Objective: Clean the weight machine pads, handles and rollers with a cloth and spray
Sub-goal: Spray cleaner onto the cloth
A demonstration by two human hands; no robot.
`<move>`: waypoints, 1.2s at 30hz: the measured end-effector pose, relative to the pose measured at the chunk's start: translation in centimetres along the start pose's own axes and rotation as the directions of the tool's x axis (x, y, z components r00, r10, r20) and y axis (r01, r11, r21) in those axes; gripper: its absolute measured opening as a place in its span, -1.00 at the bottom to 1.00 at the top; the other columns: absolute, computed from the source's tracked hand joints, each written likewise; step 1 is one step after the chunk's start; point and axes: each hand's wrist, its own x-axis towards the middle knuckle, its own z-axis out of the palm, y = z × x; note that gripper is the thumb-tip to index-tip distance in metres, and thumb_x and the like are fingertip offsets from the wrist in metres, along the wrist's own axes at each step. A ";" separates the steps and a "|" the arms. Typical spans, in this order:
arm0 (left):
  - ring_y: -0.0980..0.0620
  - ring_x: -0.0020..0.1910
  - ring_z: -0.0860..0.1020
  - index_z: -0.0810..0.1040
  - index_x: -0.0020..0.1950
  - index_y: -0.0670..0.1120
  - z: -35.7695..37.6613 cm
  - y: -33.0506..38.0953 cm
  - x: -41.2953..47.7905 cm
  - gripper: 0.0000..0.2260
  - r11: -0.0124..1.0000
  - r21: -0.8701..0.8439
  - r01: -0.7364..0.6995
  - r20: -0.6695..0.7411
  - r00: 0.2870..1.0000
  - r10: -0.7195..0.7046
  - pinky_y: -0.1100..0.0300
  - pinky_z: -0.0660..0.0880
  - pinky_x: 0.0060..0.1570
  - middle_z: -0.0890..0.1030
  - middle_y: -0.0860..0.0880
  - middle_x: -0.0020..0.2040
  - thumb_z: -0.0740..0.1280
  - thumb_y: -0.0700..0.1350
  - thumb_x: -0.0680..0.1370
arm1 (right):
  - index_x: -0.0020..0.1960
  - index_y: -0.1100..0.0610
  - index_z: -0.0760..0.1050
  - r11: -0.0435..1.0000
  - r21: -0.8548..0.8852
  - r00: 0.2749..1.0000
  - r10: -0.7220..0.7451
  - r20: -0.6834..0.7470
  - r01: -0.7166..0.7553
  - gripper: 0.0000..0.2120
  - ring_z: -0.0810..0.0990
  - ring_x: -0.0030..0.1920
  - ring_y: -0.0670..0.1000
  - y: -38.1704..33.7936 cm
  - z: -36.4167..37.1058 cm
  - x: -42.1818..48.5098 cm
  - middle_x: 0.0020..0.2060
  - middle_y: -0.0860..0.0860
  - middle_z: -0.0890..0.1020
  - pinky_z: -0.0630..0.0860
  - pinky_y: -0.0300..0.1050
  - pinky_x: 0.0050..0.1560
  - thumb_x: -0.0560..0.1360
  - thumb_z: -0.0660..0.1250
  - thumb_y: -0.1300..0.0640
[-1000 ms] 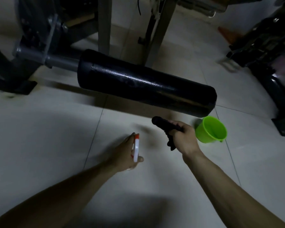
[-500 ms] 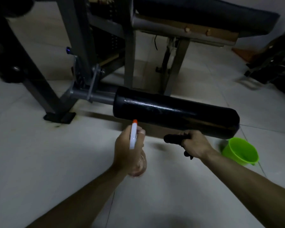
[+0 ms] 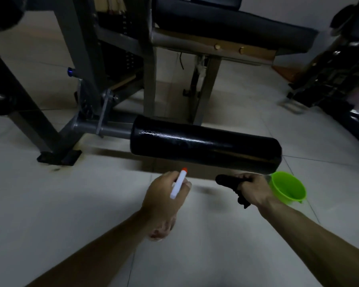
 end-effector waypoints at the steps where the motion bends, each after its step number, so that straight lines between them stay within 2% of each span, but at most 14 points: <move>1: 0.10 -0.33 0.45 0.37 -0.21 0.09 1.1 0.6 0.2 -0.77 0.998 0.024 -0.065 0.073 0.995 0.063 0.25 0.42 -0.26 0.41 0.19 -0.32 0.27 0.11 0.60 | -0.14 0.27 0.62 0.999 0.039 1.000 0.014 -0.004 -0.014 -0.90 0.47 -0.52 0.10 0.4 -0.9 -0.5 -0.46 0.07 0.48 0.46 -0.09 -0.49 0.49 0.47 0.23; 5: 0.13 -0.35 0.33 0.35 -0.17 0.03 7.5 2.7 1.9 -0.72 0.972 0.111 -0.205 0.208 0.962 0.179 0.29 0.31 -0.26 0.32 0.15 -0.32 0.39 0.10 0.59 | -0.27 0.17 0.58 0.983 0.169 0.991 0.089 -0.099 -0.071 -0.74 0.41 -0.46 0.09 2.4 -5.7 -3.0 -0.42 0.10 0.43 0.38 -0.12 -0.48 0.25 0.58 0.04; 8: 0.14 -0.33 0.36 0.40 -0.09 -0.03 10.7 3.7 3.3 -0.64 0.984 0.115 -0.134 0.340 0.936 0.088 0.26 0.31 -0.25 0.36 0.11 -0.30 0.41 0.23 0.54 | -0.12 0.34 0.60 0.963 0.260 0.971 0.130 -0.201 -0.075 -0.53 0.39 -0.41 0.10 3.8 -8.4 -4.3 -0.39 0.12 0.43 0.36 -0.10 -0.45 0.18 0.58 -0.01; 10: 0.07 -0.22 0.47 0.43 0.01 -0.08 12.1 3.8 3.6 -0.51 0.984 0.148 -0.094 0.449 0.893 0.018 0.16 0.44 -0.19 0.47 0.03 -0.18 0.50 0.27 0.44 | -0.03 0.38 0.61 0.954 0.292 0.960 0.138 -0.244 -0.063 -0.49 0.40 -0.40 0.12 4.5 -9.6 -4.9 -0.38 0.14 0.45 0.37 -0.08 -0.42 0.17 0.50 0.03; 14: -0.03 0.08 0.61 0.43 0.32 -0.09 13.9 2.5 2.8 -0.30 0.976 0.133 0.170 0.575 0.789 -0.216 0.02 0.58 0.12 0.60 -0.03 0.13 0.64 0.14 0.33 | -0.07 0.28 0.64 0.945 0.315 0.968 0.155 -0.199 -0.087 -0.70 0.46 -0.39 0.15 5.5 -9.5 -4.9 -0.38 0.18 0.51 0.40 -0.03 -0.36 0.25 0.42 0.14; 17: -0.03 0.04 0.63 0.49 0.32 -0.15 14.4 0.3 1.0 -0.46 0.955 0.254 0.153 0.555 0.785 -0.274 0.02 0.57 0.15 0.64 -0.08 0.06 0.57 0.00 0.44 | -0.01 0.37 0.59 0.933 0.342 0.981 0.159 -0.111 -0.113 -0.84 0.49 -0.36 0.17 6.2 -7.5 -3.5 -0.34 0.23 0.56 0.41 -0.05 -0.37 0.46 0.27 0.41; 20: 0.07 -0.33 0.61 0.44 0.11 -0.07 14.6 -0.8 -1.2 -0.78 0.928 0.291 0.232 0.527 0.771 -0.357 0.15 0.57 -0.32 0.59 0.00 -0.22 0.42 -0.20 0.54 | -0.04 0.38 0.60 0.894 0.425 0.988 0.156 0.004 -0.143 -0.79 0.51 -0.27 0.23 5.9 -4.8 -2.5 -0.25 0.29 0.57 0.42 -0.03 -0.33 0.49 0.20 0.47; 22: 0.08 -0.26 0.57 0.42 0.09 -0.10 14.7 -1.6 -2.1 -0.89 0.915 0.330 0.232 0.553 0.738 -0.387 0.13 0.55 -0.21 0.61 -0.04 -0.16 0.34 -0.18 0.62 | 0.00 0.38 0.62 0.880 0.446 0.987 0.145 0.068 -0.160 -0.78 0.53 -0.25 0.22 5.3 -3.4 -2.0 -0.21 0.31 0.60 0.44 -0.03 -0.30 0.50 0.21 0.48; 25: -0.01 0.10 0.59 0.42 0.34 -0.09 13.1 -2.7 -2.0 -0.60 0.899 0.373 0.230 0.610 0.669 -0.425 0.25 0.51 0.10 0.61 -0.12 0.25 0.43 -0.08 0.56 | 0.01 0.27 0.62 0.890 0.430 0.988 0.115 0.107 -0.150 -0.75 0.60 -0.24 0.22 4.2 -1.8 -1.3 -0.20 0.30 0.65 0.49 -0.03 -0.30 0.50 0.23 0.49; 28: -0.07 0.51 0.36 -0.04 0.68 -0.07 9.9 -2.3 -0.8 -0.06 0.910 0.371 0.185 0.696 0.593 -0.404 0.11 0.40 0.41 0.25 -0.06 0.61 0.53 -0.06 0.50 | 0.06 0.25 0.63 0.910 0.401 0.988 0.052 0.146 -0.107 -0.73 0.61 -0.25 0.21 2.5 -0.4 -0.6 -0.20 0.30 0.66 0.48 -0.06 -0.39 0.50 0.23 0.46; 30: -0.07 0.59 0.24 -0.15 0.69 -0.02 7.4 -1.9 0.7 -0.04 0.917 0.342 0.207 0.649 0.654 -0.389 0.07 0.32 0.49 0.12 0.00 0.66 0.49 -0.11 0.54 | 0.11 0.25 0.63 0.915 0.393 0.983 0.016 0.184 -0.088 -0.70 0.61 -0.25 0.21 1.0 0.7 -0.2 -0.14 0.36 0.68 0.48 -0.07 -0.39 0.49 0.23 0.44; 32: 0.01 0.54 0.34 0.05 0.67 0.03 5.1 -1.1 2.8 -0.15 0.940 0.133 0.314 0.483 0.808 -0.338 0.11 0.40 0.42 0.29 0.04 0.59 0.49 -0.10 0.53 | 0.14 0.22 0.63 0.921 0.386 0.979 -0.025 0.202 -0.056 -0.68 0.65 -0.22 0.24 -0.4 1.3 0.0 -0.06 0.37 0.69 0.51 -0.06 -0.36 0.49 0.24 0.44; 34: 0.13 0.29 0.55 0.29 0.58 0.02 2.3 -0.1 4.4 -0.29 0.910 -0.146 0.387 0.296 0.895 -0.333 0.17 0.52 0.26 0.53 0.09 0.37 0.52 -0.08 0.49 | 0.17 0.18 0.62 0.915 0.403 0.972 -0.078 0.222 -0.019 -0.66 0.71 -0.14 0.27 -2.4 2.4 0.2 -0.03 0.31 0.71 0.59 0.00 -0.26 0.50 0.25 0.44; 36: 0.12 -0.02 0.65 0.53 0.36 -0.01 0.8 1.1 5.5 -0.56 0.908 -0.257 0.332 0.130 0.943 -0.308 0.21 0.58 0.06 0.66 0.06 0.03 0.52 -0.18 0.50 | 0.18 0.17 0.62 0.881 0.472 0.970 -0.135 0.200 0.025 -0.66 0.72 -0.08 0.31 -4.2 3.2 0.1 0.00 0.27 0.72 0.61 0.14 -0.12 0.52 0.26 0.44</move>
